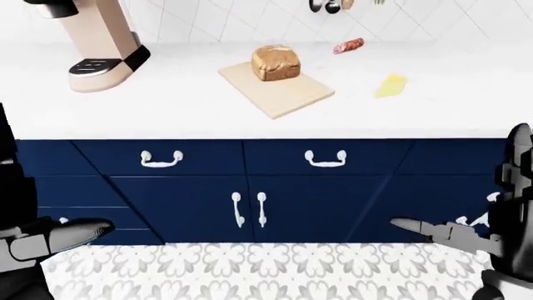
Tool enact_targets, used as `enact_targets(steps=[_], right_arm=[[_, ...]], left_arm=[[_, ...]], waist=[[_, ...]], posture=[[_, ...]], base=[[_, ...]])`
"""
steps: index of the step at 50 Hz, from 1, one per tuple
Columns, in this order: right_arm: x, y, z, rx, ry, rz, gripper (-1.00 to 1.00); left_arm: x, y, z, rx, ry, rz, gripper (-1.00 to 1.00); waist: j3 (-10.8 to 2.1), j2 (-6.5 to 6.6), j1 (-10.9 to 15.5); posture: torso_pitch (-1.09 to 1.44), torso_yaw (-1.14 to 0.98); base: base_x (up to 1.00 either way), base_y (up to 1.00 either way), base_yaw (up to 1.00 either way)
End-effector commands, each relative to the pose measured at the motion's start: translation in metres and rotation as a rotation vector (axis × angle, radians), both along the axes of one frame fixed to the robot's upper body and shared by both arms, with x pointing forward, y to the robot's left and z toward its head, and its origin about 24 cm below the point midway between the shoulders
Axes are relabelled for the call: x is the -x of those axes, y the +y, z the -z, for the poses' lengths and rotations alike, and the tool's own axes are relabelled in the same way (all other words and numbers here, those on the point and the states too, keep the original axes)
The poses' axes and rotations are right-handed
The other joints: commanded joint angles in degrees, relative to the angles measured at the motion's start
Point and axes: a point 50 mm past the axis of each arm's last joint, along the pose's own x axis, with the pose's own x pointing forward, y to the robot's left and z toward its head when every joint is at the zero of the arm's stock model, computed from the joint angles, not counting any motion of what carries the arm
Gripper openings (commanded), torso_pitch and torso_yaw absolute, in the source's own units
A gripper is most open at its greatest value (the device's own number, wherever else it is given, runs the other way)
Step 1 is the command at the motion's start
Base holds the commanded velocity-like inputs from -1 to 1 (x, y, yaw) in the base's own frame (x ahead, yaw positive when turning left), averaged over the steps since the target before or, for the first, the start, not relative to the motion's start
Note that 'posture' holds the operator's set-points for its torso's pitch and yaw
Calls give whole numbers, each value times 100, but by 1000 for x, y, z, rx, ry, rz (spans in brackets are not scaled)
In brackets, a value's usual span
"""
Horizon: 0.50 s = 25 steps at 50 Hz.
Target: Pick up the wedge of cheese and place it on the slice of bread to prepare a simple cheese on bread dish.
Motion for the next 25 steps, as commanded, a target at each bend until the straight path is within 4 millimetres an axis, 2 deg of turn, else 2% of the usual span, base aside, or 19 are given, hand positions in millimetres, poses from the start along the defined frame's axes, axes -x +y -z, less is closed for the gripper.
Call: enact_targets(steps=[1, 2, 4, 5, 6, 7, 8, 10, 12, 15, 16, 17, 18, 20, 21, 25], right_arm=[[6, 4, -13, 30, -79, 0, 100], [6, 4, -13, 32, -80, -6, 100], [8, 6, -14, 38, -98, -25, 100], [9, 6, -14, 41, -101, -29, 100], [9, 6, -14, 46, -99, -25, 100], [9, 7, -15, 43, -103, -32, 100], [9, 7, -14, 45, -100, -32, 100], [9, 7, -14, 45, -102, -36, 100], [9, 8, -14, 47, -105, -41, 100], [10, 8, -15, 48, -110, -42, 100], [10, 8, -15, 47, -111, -42, 100], [9, 8, -14, 50, -107, -42, 100], [9, 8, -14, 48, -109, -45, 100], [9, 8, -14, 49, -107, -44, 100], [9, 8, -14, 51, -104, -42, 100], [8, 7, -13, 48, -103, -41, 100]], left_arm=[[6, -3, -9, -33, -65, -4, 100], [6, -3, -9, -33, -65, -4, 100], [6, -3, -9, -33, -65, -4, 100], [6, -3, -9, -34, -65, -3, 100], [6, -3, -9, -33, -66, -3, 100], [6, -3, -9, -33, -65, -3, 100], [6, -3, -9, -34, -66, -3, 100], [6, -2, -9, -33, -66, -4, 100], [6, -2, -9, -32, -67, -4, 100], [6, -2, -9, -33, -68, -4, 100], [6, -2, -9, -33, -67, -4, 100], [6, -2, -9, -34, -67, -4, 100], [6, -2, -9, -33, -68, -4, 100], [6, -2, -9, -32, -68, -4, 100], [7, -2, -9, -33, -68, -3, 100], [6, -3, -9, -33, -67, -2, 100]], waist=[[21, 41, -17], [-26, 80, -62], [6, 202, -110], [-37, 322, -114], [-62, 530, -79], [49, 505, -89], [76, 478, -59], [84, 474, -31], [39, 376, 3], [79, 43, 40], [11, -142, 26], [65, 45, -42], [93, -1, 11], [52, 15, -43], [28, 47, -28], [93, 236, -57]], posture=[[0, 0], [0, 0], [0, 0], [0, 0], [0, 0], [0, 0], [0, 0], [0, 0], [0, 0], [0, 0], [0, 0], [0, 0], [0, 0], [0, 0], [0, 0], [0, 0]], base=[[4, 0, 0], [2, 0, 0], [2, 0, 0], [6, 0, 0], [21, 0, 0], [22, 0, 0], [23, 0, 0], [23, 0, 0], [27, 0, 0], [32, 0, 0], [34, 0, 0], [34, 0, 0], [33, 0, 0], [33, 0, 0], [34, 0, 0], [33, 0, 0]])
